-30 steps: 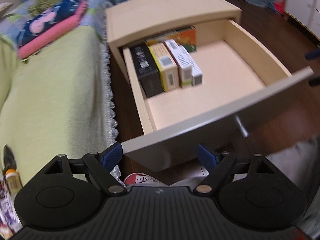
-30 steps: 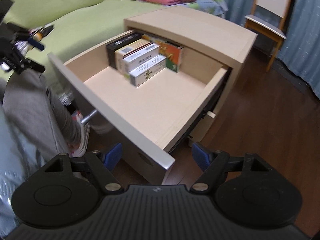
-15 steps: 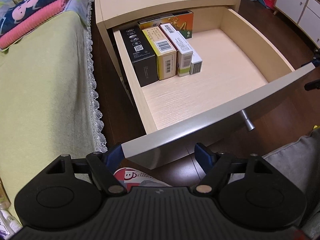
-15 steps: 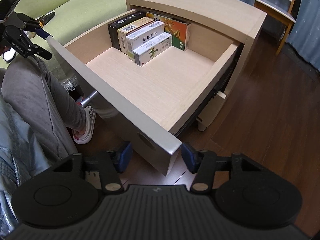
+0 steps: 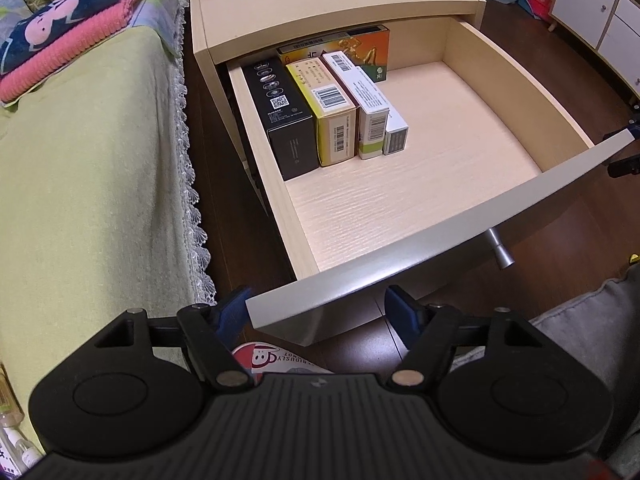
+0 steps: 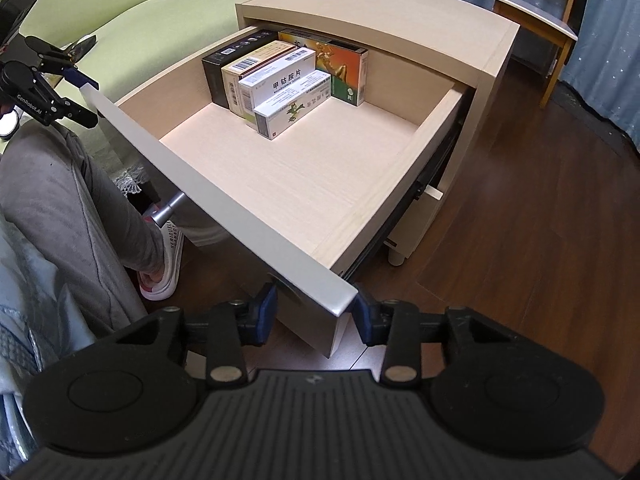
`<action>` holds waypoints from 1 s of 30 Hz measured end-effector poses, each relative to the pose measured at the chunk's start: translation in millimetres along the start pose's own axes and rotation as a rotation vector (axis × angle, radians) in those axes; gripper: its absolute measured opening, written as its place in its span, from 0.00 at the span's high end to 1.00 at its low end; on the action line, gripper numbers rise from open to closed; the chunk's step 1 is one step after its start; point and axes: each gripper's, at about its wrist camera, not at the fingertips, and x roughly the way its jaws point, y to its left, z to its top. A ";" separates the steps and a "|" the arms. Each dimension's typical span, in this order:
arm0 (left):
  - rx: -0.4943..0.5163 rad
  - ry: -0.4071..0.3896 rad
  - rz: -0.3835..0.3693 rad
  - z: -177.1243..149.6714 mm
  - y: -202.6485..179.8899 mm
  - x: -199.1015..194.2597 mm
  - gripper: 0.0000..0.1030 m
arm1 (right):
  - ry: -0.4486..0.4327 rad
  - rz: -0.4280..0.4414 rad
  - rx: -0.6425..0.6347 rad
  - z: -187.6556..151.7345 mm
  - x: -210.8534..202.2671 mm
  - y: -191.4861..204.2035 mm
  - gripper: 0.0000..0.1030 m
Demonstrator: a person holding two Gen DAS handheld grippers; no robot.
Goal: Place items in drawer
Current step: 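Place both grippers against the drawer front edge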
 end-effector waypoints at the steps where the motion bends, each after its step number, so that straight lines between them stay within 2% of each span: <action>1: 0.000 -0.003 0.000 0.1 0.2 -0.1 0.30 | 0.001 -0.003 -0.001 0.4 -0.1 0.5 0.65; 14: -0.010 -0.021 -0.016 1.1 4.9 -0.8 0.31 | -0.001 -0.019 0.015 9.0 1.1 -3.2 0.64; 30: -0.012 -0.036 0.001 -5.9 0.4 -4.1 0.31 | -0.006 -0.025 0.014 22.7 10.9 -15.4 0.64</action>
